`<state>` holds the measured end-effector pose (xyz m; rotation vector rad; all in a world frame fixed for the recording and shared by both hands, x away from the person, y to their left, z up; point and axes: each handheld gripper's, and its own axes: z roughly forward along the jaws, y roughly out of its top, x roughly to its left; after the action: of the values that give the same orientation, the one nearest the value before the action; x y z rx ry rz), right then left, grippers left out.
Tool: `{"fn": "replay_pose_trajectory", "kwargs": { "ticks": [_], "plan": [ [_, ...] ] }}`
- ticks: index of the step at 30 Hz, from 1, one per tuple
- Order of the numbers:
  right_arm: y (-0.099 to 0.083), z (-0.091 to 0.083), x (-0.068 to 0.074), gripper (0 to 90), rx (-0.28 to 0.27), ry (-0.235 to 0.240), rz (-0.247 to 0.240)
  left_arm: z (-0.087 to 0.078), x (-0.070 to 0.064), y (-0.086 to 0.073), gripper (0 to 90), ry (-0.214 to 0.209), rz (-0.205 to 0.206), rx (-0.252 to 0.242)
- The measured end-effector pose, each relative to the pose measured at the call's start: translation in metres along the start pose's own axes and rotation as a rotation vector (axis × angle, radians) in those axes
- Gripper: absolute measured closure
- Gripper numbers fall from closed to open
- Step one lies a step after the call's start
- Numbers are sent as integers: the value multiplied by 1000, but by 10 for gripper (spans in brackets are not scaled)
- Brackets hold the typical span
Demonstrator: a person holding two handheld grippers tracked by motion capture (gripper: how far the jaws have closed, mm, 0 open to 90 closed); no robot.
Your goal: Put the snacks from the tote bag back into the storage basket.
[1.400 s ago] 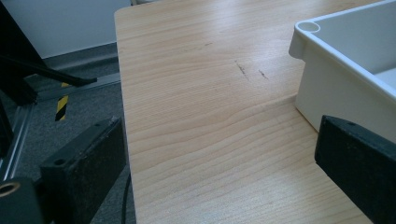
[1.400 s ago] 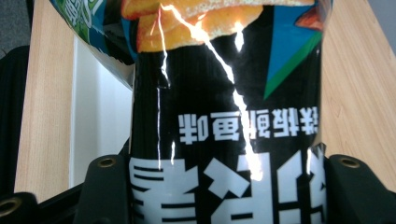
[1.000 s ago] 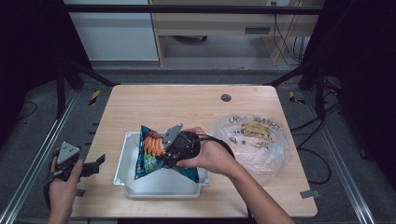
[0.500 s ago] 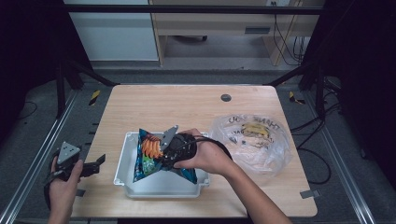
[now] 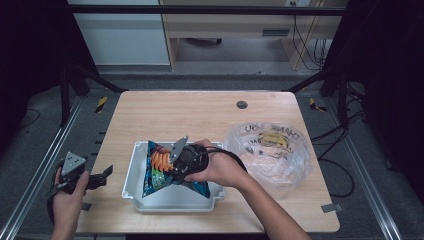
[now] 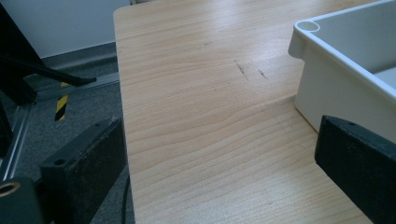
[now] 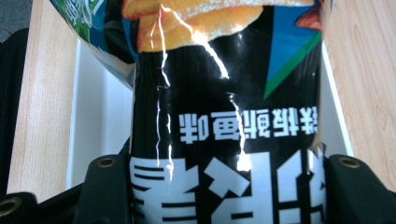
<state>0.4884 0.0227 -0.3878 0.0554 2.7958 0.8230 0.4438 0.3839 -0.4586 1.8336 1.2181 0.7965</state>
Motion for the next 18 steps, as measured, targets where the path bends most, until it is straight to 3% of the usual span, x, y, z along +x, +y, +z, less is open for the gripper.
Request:
{"fn": "replay_pose_trajectory", "kwargs": {
  "ticks": [18],
  "plan": [
    [-2, 14, -2, 414, 10, 12, -3, 1, 0, 0, 21, -4, 0, 5]
  ]
}}
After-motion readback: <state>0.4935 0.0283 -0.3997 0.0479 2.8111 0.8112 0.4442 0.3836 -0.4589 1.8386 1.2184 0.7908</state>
